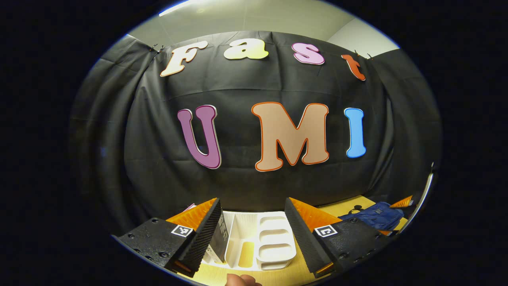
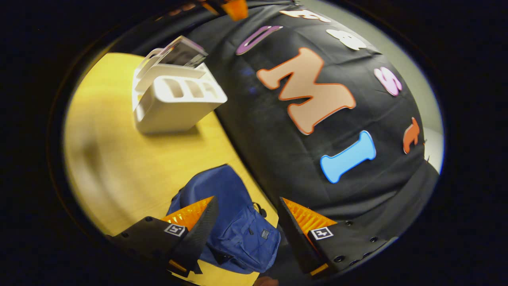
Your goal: Open the schoolbag, grab two books from the bookshelf and put them into the schoolbag.
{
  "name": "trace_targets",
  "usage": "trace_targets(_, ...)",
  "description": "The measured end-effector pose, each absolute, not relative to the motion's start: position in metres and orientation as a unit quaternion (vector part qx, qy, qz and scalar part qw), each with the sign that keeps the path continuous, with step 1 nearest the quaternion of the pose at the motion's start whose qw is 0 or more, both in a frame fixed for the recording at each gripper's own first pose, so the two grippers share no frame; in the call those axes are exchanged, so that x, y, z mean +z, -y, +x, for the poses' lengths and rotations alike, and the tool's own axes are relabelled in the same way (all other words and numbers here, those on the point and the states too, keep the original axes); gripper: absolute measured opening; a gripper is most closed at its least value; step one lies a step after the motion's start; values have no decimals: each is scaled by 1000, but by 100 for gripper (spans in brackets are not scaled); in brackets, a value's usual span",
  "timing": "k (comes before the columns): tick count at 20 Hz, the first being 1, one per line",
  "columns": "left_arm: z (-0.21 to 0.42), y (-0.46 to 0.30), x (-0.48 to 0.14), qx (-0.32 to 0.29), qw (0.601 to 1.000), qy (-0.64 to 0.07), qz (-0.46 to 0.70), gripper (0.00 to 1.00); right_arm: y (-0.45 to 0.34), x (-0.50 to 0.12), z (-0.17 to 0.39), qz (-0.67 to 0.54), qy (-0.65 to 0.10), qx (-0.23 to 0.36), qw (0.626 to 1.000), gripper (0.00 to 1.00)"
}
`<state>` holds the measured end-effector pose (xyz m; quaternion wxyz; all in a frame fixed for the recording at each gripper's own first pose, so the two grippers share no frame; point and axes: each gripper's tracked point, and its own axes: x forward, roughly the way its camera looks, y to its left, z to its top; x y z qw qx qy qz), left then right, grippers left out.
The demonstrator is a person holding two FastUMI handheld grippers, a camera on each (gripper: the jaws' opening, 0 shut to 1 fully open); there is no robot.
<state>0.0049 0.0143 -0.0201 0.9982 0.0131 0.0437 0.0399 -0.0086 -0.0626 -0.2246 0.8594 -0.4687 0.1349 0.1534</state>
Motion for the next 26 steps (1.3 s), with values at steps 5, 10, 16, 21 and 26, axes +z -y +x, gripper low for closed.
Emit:
trace_targets(5,-2,-22,-26,52,997,-50,8,95,80,-289,-8,-524,-204,178,808,100)
trace_targets(10,-10,-23,-27,53,997,-56,15,94,83,-330,-3,-557,-225,200,774,98)
trace_targets(16,-14,-26,-27,59,996,-58,24,95,76,-362,24,-584,-231,210,749,98)
trace_targets(21,-15,-28,-27,66,996,-58,26,96,71,-383,25,-565,-261,240,745,77)
trace_targets(26,-10,-18,-27,55,997,-57,21,95,79,-384,29,-551,-296,204,753,5)
